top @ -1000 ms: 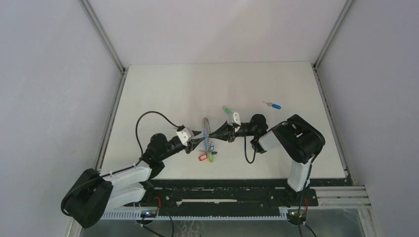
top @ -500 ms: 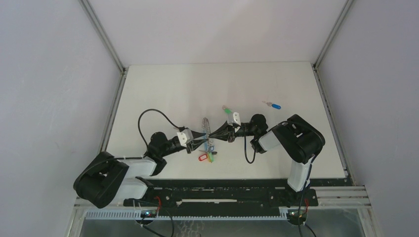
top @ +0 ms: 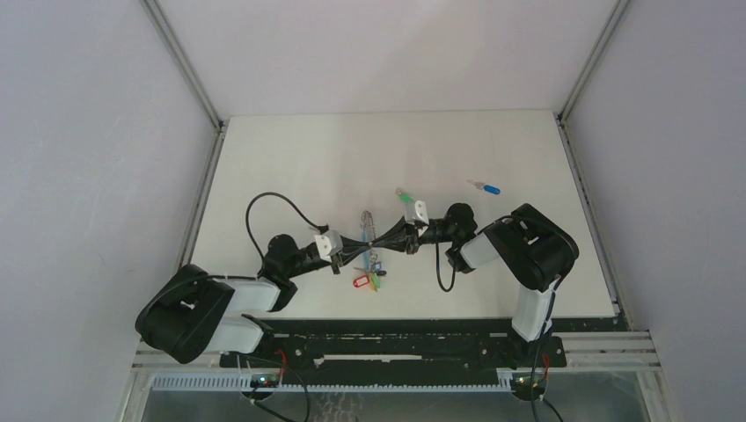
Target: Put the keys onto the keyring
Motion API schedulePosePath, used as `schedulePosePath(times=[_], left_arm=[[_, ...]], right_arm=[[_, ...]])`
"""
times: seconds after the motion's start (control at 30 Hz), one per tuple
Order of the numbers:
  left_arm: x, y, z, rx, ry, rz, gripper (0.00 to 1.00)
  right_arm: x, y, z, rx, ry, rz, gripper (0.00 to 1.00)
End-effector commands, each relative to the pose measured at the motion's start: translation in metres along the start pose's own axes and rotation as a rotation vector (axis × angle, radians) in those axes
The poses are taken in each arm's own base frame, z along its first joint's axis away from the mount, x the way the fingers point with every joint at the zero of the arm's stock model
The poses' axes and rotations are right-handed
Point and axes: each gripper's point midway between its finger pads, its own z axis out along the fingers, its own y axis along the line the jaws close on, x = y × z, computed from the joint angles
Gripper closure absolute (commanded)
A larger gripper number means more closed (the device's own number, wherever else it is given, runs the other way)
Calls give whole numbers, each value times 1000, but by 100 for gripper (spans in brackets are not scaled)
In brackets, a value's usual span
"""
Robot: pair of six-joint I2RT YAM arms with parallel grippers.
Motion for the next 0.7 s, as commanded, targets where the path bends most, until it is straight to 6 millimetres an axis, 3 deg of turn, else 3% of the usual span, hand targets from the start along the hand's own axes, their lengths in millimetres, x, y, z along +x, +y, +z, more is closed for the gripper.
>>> schedulePosePath(times=[0.0, 0.07, 0.2, 0.33, 0.5, 0.67], left_arm=[[-24, 3, 4, 15, -76, 44, 92], [-24, 5, 4, 0, -73, 46, 99], [-25, 10, 1, -37, -48, 33, 100], [-18, 17, -4, -91, 86, 4, 100], [-36, 20, 1, -142, 208, 26, 100], [-45, 15, 3, -142, 373, 37, 100]], right_arm=[[-17, -1, 5, -19, -38, -59, 100], [-16, -1, 4, -21, -37, -57, 100], [-16, -1, -1, -16, -34, -49, 100], [-18, -2, -11, 5, -28, -54, 91], [-19, -5, -22, 27, -23, -56, 81], [-22, -6, -28, 46, -22, -79, 79]])
